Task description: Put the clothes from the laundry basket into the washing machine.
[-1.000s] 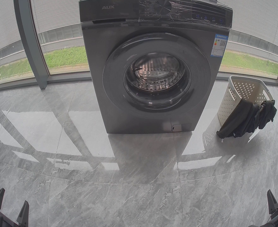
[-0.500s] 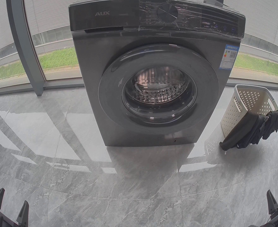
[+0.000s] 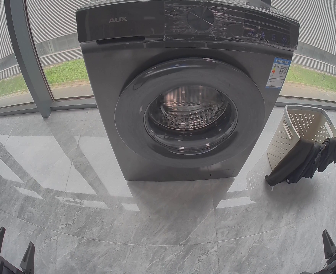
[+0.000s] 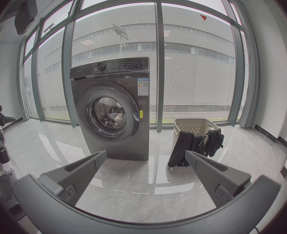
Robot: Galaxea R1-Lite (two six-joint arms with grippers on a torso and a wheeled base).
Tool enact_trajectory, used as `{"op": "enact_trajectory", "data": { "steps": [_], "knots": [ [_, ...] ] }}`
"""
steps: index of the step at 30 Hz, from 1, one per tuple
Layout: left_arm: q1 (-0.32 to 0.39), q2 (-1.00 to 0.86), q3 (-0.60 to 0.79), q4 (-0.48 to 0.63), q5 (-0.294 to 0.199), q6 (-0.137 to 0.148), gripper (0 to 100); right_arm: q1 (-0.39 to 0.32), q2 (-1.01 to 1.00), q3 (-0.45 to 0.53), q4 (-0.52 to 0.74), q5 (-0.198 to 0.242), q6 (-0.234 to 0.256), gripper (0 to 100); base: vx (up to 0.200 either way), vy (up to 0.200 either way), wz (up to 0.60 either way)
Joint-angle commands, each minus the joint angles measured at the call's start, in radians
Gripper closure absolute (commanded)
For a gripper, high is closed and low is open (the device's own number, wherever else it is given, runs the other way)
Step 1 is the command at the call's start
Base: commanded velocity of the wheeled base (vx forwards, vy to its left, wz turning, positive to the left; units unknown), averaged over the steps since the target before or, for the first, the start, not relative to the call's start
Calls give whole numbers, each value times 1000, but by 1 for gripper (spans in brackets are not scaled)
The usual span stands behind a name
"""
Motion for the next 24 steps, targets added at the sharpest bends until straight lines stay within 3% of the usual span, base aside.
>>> {"op": "enact_trajectory", "data": {
  "steps": [1, 9, 18, 24],
  "knots": [
    [0, -18, 18, 0, 0, 0, 0, 0, -1, 18, 0, 0, 0, 0, 0, -200, 0],
    [0, -18, 18, 0, -1, 1, 0, 0, -1, 18, 0, 0, 0, 0, 0, -200, 0],
    [0, -18, 18, 0, 0, -6, 0, 0, -1, 18, 0, 0, 0, 0, 0, 0, 0],
    [0, -17, 18, 0, 0, -8, 0, 0, -1, 18, 0, 0, 0, 0, 200, 0, 0]
  ]
}}
